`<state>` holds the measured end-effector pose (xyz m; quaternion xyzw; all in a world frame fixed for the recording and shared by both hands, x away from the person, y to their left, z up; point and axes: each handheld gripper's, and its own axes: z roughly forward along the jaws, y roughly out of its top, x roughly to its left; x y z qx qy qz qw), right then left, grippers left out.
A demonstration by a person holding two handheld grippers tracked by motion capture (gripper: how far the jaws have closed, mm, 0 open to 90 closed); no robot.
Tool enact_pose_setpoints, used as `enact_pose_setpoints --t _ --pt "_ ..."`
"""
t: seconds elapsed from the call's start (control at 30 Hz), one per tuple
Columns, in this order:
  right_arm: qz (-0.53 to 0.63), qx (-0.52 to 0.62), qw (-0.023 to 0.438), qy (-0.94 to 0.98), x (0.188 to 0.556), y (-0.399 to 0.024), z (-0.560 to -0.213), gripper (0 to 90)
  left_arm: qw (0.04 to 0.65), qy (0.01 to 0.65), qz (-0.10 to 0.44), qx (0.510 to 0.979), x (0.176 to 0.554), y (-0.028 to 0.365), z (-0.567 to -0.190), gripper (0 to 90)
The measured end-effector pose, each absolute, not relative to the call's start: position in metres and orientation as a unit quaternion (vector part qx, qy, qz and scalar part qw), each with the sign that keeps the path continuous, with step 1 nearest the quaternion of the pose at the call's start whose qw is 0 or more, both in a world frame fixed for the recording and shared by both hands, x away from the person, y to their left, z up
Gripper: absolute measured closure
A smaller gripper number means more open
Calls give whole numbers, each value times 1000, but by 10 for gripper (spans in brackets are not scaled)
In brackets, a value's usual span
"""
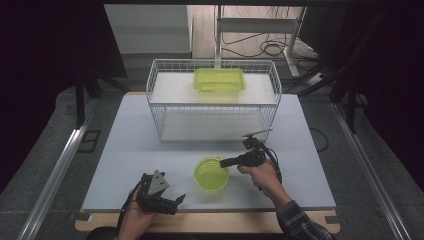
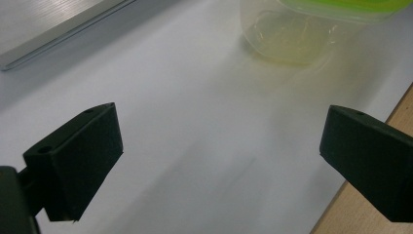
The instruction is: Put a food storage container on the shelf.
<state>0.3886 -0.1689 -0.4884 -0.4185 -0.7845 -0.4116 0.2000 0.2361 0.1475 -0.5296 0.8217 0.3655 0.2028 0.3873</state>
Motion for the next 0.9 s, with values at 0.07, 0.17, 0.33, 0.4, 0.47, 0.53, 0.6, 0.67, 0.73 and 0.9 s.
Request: enact_pose_setpoints --t 0.07,0.17,0.33,0.4,0.47,0.53,0.6,0.67,0.73,0.9 --pt "-414 -418 196 -784 388 -169 -487 809 387 366 203 822 236 148 -530 18" --pt "-422 -418 199 -780 388 -171 -484 809 388 366 204 821 236 148 -529 18" --pt "-434 -419 198 -772 386 -175 -478 809 393 367 202 819 236 149 -529 18" --pt "-439 -420 197 -770 386 -177 -474 809 396 368 200 817 236 149 -529 18" --pt "-442 -421 196 -767 386 -179 -470 809 397 369 199 816 236 149 -528 18" --pt "-447 -422 193 -765 386 -181 -467 809 398 368 199 816 236 149 -528 18" --pt "-450 -421 190 -764 385 -183 -462 809 397 367 199 817 236 149 -529 18" --pt "-453 -421 187 -763 385 -184 -458 809 397 367 199 817 236 149 -529 18" --pt "-458 -421 186 -761 385 -186 -453 809 397 367 199 817 236 149 -529 18" --pt "-470 -421 186 -753 385 -190 -442 809 396 367 199 818 236 149 -529 18"
